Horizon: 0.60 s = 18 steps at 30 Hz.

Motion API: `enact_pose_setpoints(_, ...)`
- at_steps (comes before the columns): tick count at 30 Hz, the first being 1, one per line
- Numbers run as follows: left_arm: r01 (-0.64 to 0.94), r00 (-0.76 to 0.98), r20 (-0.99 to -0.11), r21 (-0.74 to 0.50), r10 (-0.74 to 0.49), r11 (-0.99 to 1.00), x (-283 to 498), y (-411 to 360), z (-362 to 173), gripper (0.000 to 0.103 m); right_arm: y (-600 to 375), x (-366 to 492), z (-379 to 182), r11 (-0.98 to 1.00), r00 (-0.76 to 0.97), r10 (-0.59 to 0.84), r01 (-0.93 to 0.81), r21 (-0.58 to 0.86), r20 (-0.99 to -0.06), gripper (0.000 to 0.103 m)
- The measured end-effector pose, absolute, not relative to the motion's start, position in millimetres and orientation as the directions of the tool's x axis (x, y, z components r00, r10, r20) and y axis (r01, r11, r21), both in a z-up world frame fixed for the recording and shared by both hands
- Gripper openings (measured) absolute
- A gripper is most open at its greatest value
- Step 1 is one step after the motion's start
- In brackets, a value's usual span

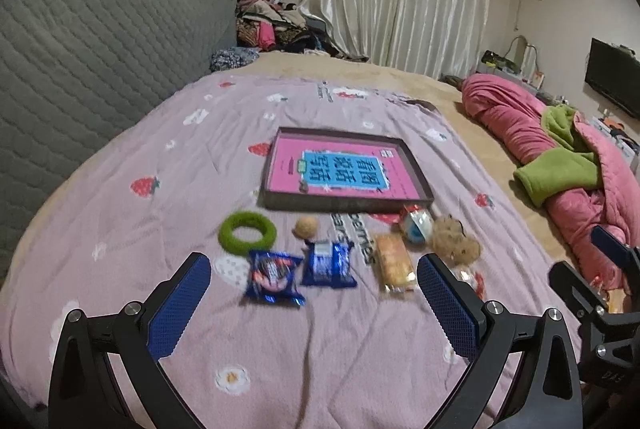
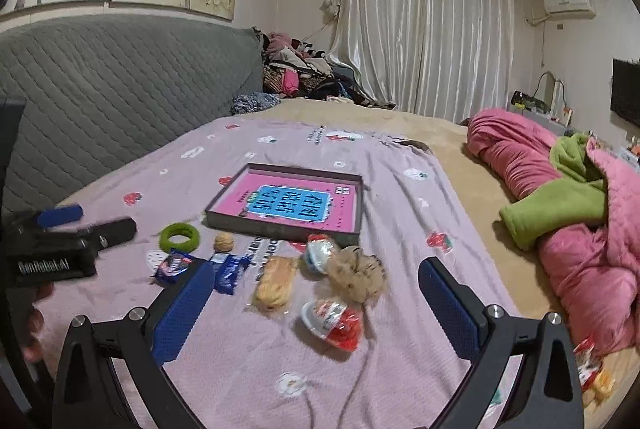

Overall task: Organize objects
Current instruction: 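Move both tools toward the snacks in front of the tray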

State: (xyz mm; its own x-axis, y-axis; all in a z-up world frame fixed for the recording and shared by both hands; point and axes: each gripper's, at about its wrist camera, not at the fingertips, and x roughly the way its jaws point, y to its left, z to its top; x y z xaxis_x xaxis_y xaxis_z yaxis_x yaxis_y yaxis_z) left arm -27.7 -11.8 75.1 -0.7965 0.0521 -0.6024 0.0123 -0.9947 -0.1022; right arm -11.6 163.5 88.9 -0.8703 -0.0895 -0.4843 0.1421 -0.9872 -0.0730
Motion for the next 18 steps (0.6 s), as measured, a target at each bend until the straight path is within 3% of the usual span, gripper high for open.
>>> enact_pose_setpoints(8,0.044,-0.794,-0.608,-0.089,0.02,-0.995,-56,-27,76,0.103,161,-33,86,-0.983,-0.864,-0.09,0.159,-0.097,-0.496,0.103)
enact_pose_setpoints(18,0.051,-0.727,-0.686,-0.038,-0.011,-0.998,-77,-22,17,0.103,161,-54,35,-0.981,-0.806,-0.102,0.18,-0.076,-0.584,0.103)
